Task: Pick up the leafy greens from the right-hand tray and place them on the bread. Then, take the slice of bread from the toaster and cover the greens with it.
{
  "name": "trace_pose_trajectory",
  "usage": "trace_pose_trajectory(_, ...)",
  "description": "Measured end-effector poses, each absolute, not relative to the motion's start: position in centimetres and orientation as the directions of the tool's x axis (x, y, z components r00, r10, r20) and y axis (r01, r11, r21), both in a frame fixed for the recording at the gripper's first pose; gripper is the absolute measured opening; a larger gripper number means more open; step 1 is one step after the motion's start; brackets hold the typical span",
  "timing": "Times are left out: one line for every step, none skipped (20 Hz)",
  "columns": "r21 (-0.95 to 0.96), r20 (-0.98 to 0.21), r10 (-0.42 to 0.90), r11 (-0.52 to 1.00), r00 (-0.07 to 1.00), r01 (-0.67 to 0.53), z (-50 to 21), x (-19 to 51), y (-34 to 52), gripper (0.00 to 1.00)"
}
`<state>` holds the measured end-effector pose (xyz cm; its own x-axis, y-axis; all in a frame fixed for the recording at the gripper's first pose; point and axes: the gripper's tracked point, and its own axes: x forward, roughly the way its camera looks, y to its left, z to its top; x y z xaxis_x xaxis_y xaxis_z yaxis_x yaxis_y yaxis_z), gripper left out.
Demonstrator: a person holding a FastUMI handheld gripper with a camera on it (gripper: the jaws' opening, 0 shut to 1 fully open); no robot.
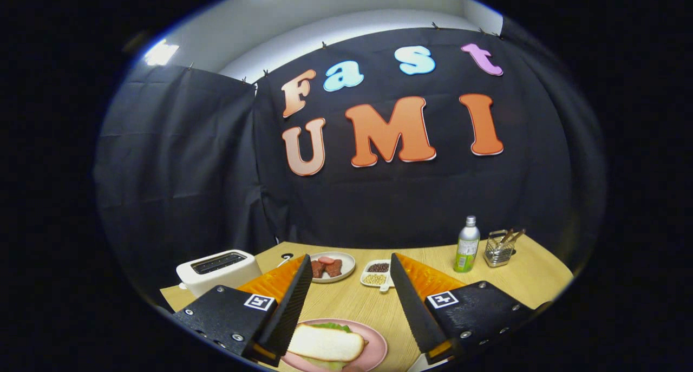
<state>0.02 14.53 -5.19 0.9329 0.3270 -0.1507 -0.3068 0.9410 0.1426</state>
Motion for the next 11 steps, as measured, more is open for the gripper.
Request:
trace_pose_trajectory(0.119, -0.126, 0.312, 0.947, 0.942, -0.298, -4.2, 0.0, 14.4, 0.87)
trace_pose_trajectory(0.097, -0.099, 0.299, 0.952, 0.949, -0.289, -3.2, 0.0, 14.3, 0.88)
trace_pose_trajectory(0.079, -0.075, 0.288, 0.956, 0.955, -0.282, -2.4, 0.0, 14.3, 0.89)
trace_pose_trajectory(0.068, -0.051, 0.285, 0.957, 0.957, -0.282, -1.5, -0.2, 14.5, 0.89)
trace_pose_trajectory(0.062, -0.03, 0.282, 0.958, 0.959, -0.28, -0.8, -0.3, 14.6, 0.89)
trace_pose_trajectory(0.055, -0.011, 0.275, 0.96, 0.961, -0.274, -0.3, -0.4, 14.5, 0.9)
trace_pose_trajectory(0.045, 0.009, 0.263, 0.964, 0.965, -0.263, 0.2, -0.4, 14.2, 0.9)
trace_pose_trajectory(0.037, 0.024, 0.242, 0.969, 0.97, -0.243, 0.6, -0.4, 13.9, 0.9)
trace_pose_trajectory(0.03, 0.039, 0.225, 0.974, 0.974, -0.226, 1.0, -0.4, 13.6, 0.9)
trace_pose_trajectory(0.021, 0.054, 0.214, 0.976, 0.975, -0.215, 1.3, -0.3, 13.5, 0.89)
trace_pose_trajectory(0.014, 0.068, 0.206, 0.978, 0.976, -0.207, 1.7, -0.2, 13.3, 0.9)
